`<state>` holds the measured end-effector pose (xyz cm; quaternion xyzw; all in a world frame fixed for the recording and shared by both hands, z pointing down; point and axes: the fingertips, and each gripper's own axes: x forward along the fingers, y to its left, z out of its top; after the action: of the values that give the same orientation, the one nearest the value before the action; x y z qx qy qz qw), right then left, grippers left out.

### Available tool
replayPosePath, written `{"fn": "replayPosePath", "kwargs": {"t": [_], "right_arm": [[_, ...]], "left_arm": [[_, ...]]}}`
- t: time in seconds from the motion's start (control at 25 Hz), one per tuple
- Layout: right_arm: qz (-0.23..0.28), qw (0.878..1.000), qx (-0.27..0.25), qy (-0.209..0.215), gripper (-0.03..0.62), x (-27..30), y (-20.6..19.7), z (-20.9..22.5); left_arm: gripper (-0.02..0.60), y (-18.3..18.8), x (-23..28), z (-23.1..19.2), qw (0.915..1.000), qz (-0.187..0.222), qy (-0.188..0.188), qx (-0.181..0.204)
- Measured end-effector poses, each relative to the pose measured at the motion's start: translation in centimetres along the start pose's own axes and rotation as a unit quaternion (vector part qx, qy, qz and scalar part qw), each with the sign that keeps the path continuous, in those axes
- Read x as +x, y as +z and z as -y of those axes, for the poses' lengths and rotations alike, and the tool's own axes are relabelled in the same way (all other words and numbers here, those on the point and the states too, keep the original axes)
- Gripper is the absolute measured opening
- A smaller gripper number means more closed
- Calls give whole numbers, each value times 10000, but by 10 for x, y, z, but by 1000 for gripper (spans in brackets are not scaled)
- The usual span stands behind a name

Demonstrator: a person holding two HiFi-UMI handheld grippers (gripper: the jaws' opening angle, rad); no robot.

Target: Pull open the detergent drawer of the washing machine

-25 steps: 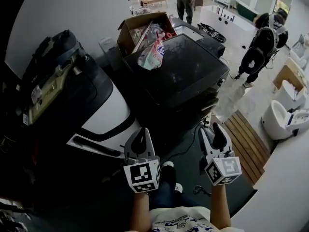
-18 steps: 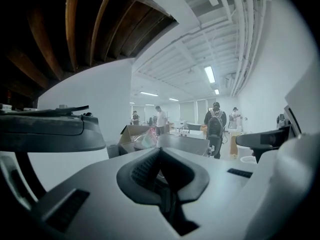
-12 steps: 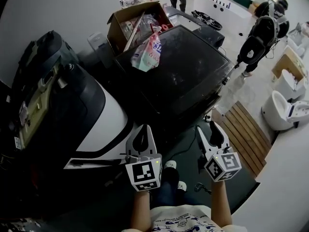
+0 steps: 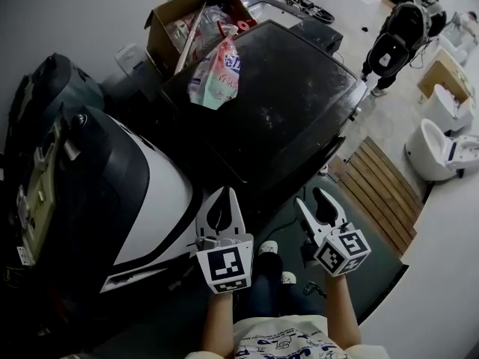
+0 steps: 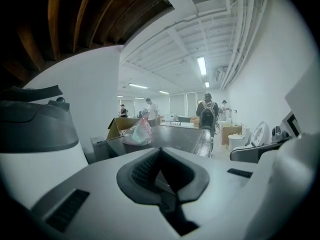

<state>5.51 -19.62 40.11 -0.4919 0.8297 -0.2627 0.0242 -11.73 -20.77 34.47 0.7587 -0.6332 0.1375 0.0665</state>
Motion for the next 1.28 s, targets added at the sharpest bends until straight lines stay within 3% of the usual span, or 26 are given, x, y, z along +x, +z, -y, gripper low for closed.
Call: {"fn": "replayPosePath", "kwargs": {"t": [0.16, 0.28, 0.36, 0.56, 0.96, 1.28], "right_arm": [[76, 9985, 522, 129, 247, 9, -16, 10], [166, 9949, 968, 225, 245, 13, -27, 17], [285, 9888, 1427, 344, 245, 15, -33, 21], [563, 9675, 2391, 602, 245, 18, -47, 30], [521, 9442, 3160, 768, 245, 30, -80, 42], [632, 9100, 3930, 1163, 247, 42, -99, 52]], "left_arm": [[14, -9, 14, 1, 10000, -10, -14, 73], [14, -15, 22, 4, 9999, 141, 15, -83], [14, -19, 24, 7, 9997, 192, 20, -157], [14, -33, 20, 13, 9998, -144, -24, 94], [14, -52, 16, 22, 9994, -184, 252, 170], [14, -65, 18, 35, 9990, -245, 278, 252]]}}
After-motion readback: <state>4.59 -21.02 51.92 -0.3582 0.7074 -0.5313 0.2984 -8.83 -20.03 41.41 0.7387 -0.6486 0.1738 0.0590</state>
